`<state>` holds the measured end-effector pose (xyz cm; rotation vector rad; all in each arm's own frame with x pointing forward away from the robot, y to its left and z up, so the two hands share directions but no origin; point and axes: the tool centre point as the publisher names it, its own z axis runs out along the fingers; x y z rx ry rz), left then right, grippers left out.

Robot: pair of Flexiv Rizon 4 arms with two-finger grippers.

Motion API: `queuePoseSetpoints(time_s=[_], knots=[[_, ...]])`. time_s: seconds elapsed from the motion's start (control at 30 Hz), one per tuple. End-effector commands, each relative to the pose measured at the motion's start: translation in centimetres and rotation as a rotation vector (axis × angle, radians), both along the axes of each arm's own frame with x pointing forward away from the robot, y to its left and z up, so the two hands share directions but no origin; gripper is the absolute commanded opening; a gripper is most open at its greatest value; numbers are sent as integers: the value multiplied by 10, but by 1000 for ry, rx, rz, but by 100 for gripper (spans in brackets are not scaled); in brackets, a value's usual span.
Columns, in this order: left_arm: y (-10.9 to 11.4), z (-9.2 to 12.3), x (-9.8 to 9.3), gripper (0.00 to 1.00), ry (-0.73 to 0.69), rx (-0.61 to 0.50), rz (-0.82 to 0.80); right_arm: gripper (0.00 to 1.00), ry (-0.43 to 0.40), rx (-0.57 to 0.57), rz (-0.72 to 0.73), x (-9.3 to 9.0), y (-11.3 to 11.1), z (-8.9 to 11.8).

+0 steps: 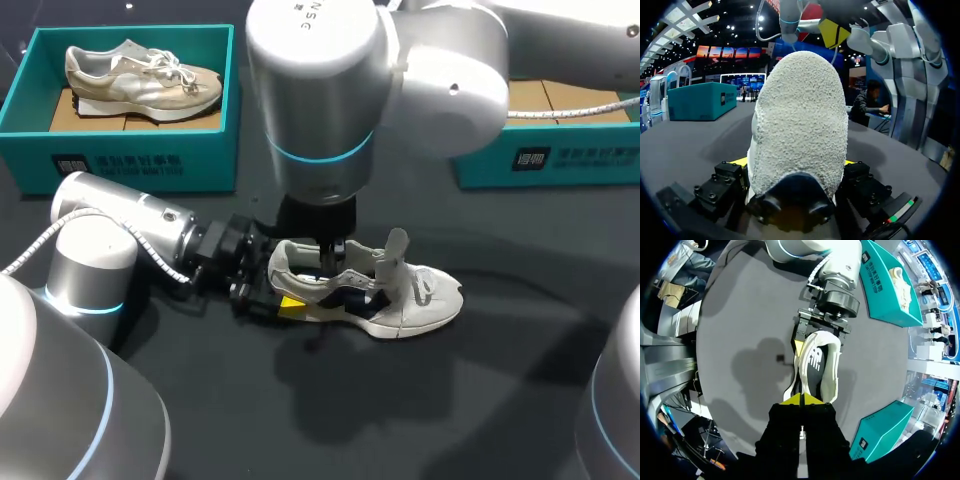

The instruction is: Take the shoe out of the shoebox, open the shoe tongue, remove and reinsert the insole, then place the shoe into the shoebox

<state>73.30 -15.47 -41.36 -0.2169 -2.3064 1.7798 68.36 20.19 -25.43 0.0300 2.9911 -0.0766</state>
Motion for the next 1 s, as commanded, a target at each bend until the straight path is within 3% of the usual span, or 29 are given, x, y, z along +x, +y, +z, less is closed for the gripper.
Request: queuePoseSetpoints(time_s=[0.03,0.4,1.0], knots=[[1,-3,2,0,0,1,1,0,0,-10,-2,0,4,-1],[1,-3,2,0,0,1,1,0,16,29,49,16,25,-39],[1,-3,2,0,0,1,1,0,38,55,48,46,23,-88]])
